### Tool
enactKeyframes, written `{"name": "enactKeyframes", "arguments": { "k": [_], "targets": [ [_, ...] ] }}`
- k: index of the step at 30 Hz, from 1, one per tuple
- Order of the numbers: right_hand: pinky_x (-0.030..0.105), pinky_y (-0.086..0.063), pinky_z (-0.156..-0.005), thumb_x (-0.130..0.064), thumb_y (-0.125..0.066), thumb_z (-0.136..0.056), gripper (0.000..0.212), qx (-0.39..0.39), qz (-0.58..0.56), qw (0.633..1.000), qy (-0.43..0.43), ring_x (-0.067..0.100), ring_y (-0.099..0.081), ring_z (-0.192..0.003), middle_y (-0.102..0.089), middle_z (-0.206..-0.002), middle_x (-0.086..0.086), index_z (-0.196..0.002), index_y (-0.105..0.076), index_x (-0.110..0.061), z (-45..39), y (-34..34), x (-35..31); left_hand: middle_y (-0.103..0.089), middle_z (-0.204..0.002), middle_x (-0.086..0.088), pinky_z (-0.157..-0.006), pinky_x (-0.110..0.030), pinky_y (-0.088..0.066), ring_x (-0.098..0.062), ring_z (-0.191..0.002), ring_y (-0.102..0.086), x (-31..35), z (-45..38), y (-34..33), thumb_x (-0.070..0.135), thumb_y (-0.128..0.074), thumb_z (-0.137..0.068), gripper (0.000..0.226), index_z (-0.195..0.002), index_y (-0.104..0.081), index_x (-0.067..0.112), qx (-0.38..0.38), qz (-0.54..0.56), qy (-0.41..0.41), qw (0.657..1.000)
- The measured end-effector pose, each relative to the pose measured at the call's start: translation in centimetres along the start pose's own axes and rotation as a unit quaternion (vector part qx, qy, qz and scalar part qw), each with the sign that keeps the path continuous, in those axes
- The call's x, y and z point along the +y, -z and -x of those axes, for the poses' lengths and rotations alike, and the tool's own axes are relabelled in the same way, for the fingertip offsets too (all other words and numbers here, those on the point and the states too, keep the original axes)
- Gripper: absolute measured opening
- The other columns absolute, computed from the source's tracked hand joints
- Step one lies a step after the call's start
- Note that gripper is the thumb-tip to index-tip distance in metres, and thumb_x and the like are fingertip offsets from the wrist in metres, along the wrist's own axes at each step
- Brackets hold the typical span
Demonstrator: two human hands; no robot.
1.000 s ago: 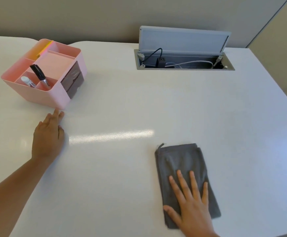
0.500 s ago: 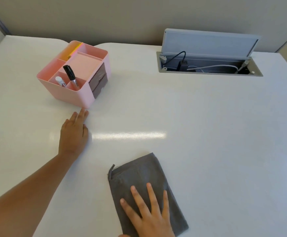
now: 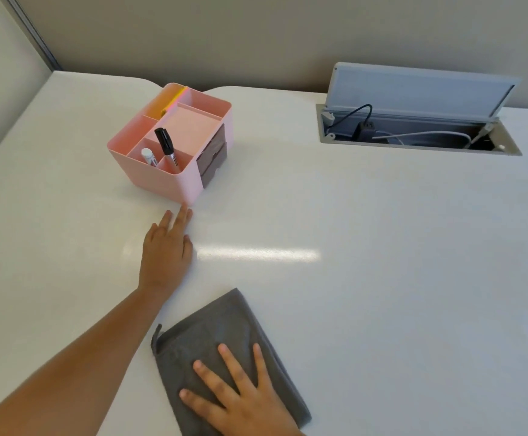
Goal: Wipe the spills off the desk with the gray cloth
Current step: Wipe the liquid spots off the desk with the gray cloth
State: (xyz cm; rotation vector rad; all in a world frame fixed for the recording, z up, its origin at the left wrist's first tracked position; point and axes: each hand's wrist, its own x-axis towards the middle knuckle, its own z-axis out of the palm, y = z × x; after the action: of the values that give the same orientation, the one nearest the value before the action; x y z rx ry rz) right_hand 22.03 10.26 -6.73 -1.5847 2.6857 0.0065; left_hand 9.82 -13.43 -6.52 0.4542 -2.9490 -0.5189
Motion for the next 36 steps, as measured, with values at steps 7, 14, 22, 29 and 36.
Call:
{"name": "enactKeyframes", "arguments": {
  "k": [7, 14, 22, 29, 36],
  "targets": [
    [0.065, -0.018, -0.103, -0.074, -0.024, -0.081, 0.063, -0.072, 0.000, 0.996, 0.059, 0.025, -0.025, -0.141, -0.032, -0.151, -0.013, -0.138, -0.027, -0.048, -3.2, 0.3, 1.8, -0.020, -0.157, -0.006, -0.117, -0.041, -0.013, -0.026, -0.144, -0.020, -0.1, -0.3, 0.5, 0.033, -0.032, -0.096, 0.050, -0.144, -0.028, 0.019, -0.027, 0.084, 0.026, 0.996],
    [0.058, 0.007, -0.105, -0.064, -0.030, -0.087, 0.054, -0.049, -0.113, 0.992, 0.033, 0.022, -0.008, -0.144, -0.028, -0.153, -0.012, -0.136, -0.034, -0.043, -8.0, 1.3, 6.1, -0.019, -0.158, -0.004, -0.117, -0.043, -0.014, -0.026, -0.144, -0.021, -0.1, -0.5, 0.8, 0.054, -0.015, -0.082, 0.070, -0.144, -0.026, 0.024, -0.042, 0.100, 0.050, 0.993],
    [0.059, 0.013, -0.110, -0.065, -0.024, -0.085, 0.061, -0.022, -0.098, 0.990, -0.094, 0.024, -0.003, -0.146, -0.017, -0.157, -0.011, -0.141, -0.026, -0.043, -11.8, 1.1, 13.5, -0.024, -0.156, -0.004, -0.117, -0.043, -0.015, -0.026, -0.144, -0.022, -0.3, -0.6, 0.7, 0.050, -0.020, -0.091, 0.061, -0.144, -0.027, 0.022, -0.048, 0.099, 0.050, 0.993],
    [0.060, 0.000, -0.112, -0.060, -0.033, -0.089, 0.059, -0.013, -0.075, 0.955, -0.288, 0.020, -0.003, -0.146, -0.012, -0.158, -0.011, -0.143, -0.023, -0.041, -9.2, 1.2, 26.0, -0.025, -0.155, -0.001, -0.117, -0.041, -0.014, -0.023, -0.144, -0.021, -0.1, -0.2, 0.7, 0.043, -0.025, -0.089, 0.059, -0.144, -0.027, 0.023, -0.035, 0.068, 0.034, 0.996],
    [0.067, -0.004, -0.110, -0.059, -0.030, -0.089, 0.060, 0.014, -0.080, 0.846, -0.527, 0.027, -0.005, -0.145, -0.014, -0.158, -0.004, -0.144, -0.025, -0.035, -0.7, 1.5, 37.0, -0.027, -0.154, -0.001, -0.116, -0.042, -0.016, -0.023, -0.144, -0.022, 0.0, -0.2, 0.5, 0.041, -0.027, -0.088, 0.058, -0.144, -0.026, 0.024, -0.033, 0.050, 0.038, 0.998]
  ]
}}
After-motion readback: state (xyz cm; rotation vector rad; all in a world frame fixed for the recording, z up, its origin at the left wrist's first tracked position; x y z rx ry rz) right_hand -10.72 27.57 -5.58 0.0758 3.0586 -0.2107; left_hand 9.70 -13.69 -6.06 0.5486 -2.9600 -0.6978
